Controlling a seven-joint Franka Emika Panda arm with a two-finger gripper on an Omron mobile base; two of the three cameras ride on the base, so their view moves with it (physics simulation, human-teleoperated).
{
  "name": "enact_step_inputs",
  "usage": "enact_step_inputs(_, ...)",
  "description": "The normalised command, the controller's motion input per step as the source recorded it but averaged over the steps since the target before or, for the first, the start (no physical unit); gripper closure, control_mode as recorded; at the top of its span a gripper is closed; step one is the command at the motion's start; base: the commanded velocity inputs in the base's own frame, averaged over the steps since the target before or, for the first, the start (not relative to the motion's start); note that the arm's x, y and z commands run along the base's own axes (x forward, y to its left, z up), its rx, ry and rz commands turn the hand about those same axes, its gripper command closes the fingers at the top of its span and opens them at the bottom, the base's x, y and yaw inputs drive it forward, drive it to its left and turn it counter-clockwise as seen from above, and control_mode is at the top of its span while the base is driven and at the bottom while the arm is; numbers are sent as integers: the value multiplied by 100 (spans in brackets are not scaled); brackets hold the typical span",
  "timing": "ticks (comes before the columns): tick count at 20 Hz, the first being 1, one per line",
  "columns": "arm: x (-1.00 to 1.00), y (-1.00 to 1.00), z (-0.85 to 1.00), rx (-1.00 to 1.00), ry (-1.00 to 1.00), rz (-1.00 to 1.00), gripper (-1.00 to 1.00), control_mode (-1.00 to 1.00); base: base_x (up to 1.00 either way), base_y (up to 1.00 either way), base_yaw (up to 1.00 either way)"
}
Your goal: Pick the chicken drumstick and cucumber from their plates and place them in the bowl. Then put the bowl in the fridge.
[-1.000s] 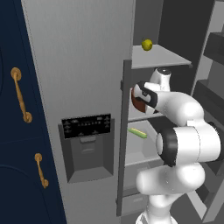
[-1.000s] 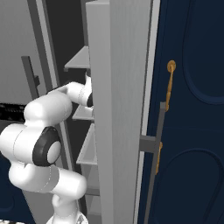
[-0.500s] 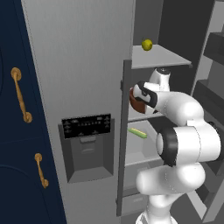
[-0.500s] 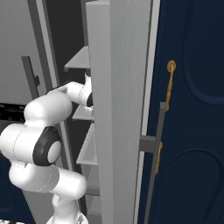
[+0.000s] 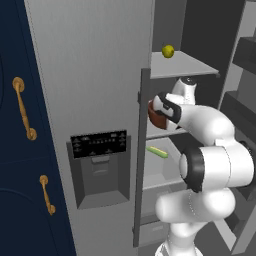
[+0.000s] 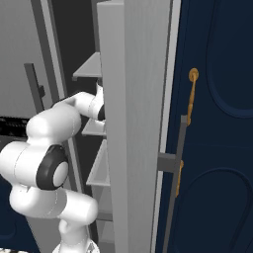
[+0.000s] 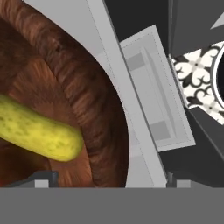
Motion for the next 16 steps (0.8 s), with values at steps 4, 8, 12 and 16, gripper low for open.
enact_step_inputs(4, -30, 0, 0, 4, -14, 1, -100, -100, 0, 0, 0)
enact_step_inputs(8, -18, 0, 0, 4, -15, 0, -100, -100, 0, 0, 0)
enact_step_inputs(12, -5, 0, 6, 1, -13, 0, -100, -100, 0, 0, 0)
enact_step_inputs(16, -18, 0, 39, 0, -10, 0, -100, -100, 0, 0, 0)
